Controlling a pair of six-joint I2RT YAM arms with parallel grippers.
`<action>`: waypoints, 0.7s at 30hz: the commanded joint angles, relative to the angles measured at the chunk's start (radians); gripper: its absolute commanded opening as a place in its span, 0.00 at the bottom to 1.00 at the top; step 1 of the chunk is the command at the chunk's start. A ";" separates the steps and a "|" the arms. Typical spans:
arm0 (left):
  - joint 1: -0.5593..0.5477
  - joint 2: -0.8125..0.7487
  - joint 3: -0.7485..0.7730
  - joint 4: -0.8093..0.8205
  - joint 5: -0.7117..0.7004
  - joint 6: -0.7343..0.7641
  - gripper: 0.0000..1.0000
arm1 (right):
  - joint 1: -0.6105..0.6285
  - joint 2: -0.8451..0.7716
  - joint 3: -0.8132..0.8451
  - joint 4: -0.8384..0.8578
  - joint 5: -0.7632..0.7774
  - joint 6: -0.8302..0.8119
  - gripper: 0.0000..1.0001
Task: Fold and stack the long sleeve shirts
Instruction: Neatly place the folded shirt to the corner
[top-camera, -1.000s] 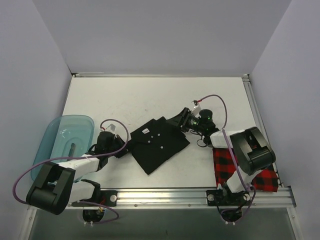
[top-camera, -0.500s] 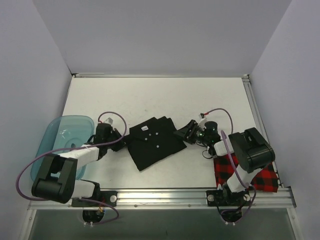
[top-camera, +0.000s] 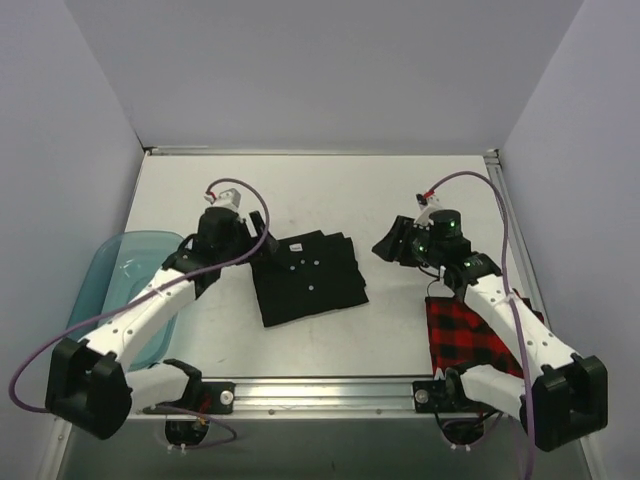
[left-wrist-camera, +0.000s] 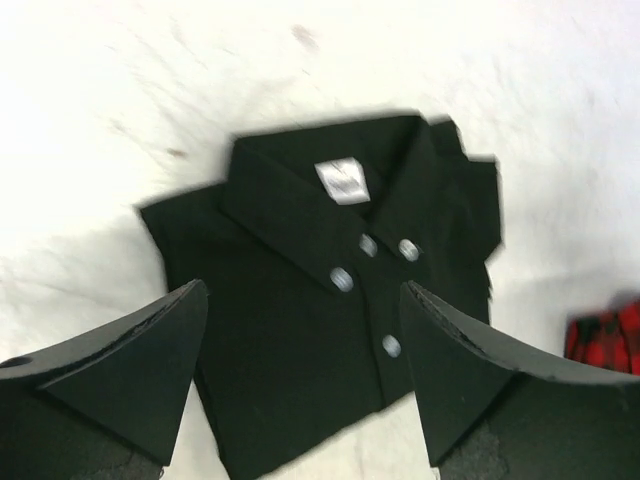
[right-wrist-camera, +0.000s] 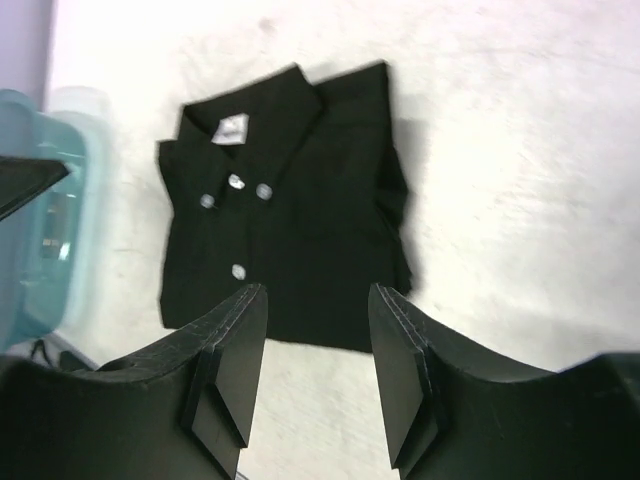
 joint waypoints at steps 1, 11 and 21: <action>-0.184 -0.096 0.020 -0.148 -0.171 -0.012 0.86 | 0.006 -0.081 0.065 -0.340 0.148 -0.093 0.45; -0.611 0.257 0.173 -0.157 -0.393 -0.124 0.82 | -0.008 -0.220 0.072 -0.584 0.245 -0.114 0.53; -0.530 0.506 0.247 -0.205 -0.459 -0.072 0.77 | -0.030 -0.320 0.029 -0.699 0.326 -0.128 0.54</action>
